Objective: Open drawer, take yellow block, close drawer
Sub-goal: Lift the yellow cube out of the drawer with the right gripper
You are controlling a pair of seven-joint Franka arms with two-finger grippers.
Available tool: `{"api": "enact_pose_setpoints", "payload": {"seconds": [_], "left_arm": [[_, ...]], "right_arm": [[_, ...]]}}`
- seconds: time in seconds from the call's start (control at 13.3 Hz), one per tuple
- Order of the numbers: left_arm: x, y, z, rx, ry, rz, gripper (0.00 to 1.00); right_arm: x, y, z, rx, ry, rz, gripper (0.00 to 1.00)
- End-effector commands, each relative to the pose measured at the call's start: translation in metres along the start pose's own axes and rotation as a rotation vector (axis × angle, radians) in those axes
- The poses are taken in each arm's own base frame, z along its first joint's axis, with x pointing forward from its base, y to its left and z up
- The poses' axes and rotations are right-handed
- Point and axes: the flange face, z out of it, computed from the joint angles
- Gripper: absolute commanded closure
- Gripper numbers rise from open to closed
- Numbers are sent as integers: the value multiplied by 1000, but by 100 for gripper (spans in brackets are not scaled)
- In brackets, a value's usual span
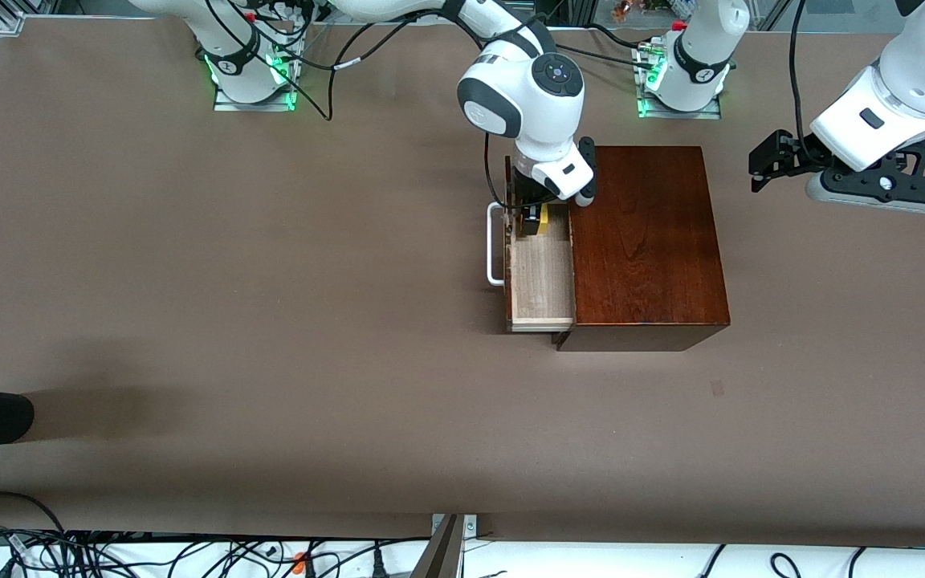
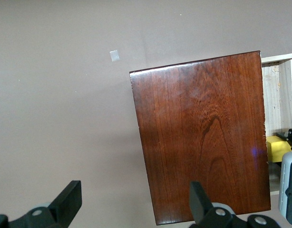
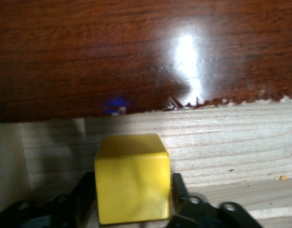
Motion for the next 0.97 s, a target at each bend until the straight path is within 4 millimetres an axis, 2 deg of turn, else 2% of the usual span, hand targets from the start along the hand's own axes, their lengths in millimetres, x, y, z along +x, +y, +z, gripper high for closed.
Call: {"api": "enact_pose_setpoints", "payload": {"seconds": [0.0, 0.07, 0.22, 0.38, 0.67, 0.82, 0.9], "left_arm": [[-1, 0, -2, -10, -11, 13, 0], [-2, 0, -2, -9, -17, 13, 0], [-2, 0, -2, -10, -15, 13, 0], [-2, 0, -2, -10, -17, 13, 0], [-2, 3, -2, -9, -18, 19, 0], [-3, 4, -2, -9, -20, 20, 0], [-3, 5, -2, -9, -20, 22, 0]], "right_arm": [[1, 0, -6, -5, 7, -19, 50], [1, 2, -10, -6, 10, -18, 71], [-12, 17, -16, 2, -24, 4, 93], [-22, 34, -36, 5, 1, 31, 99], [-20, 43, -83, 2, 44, 59, 100], [-25, 49, -116, 0, 72, 80, 100], [-36, 61, -141, -18, 92, 101, 100]]}}
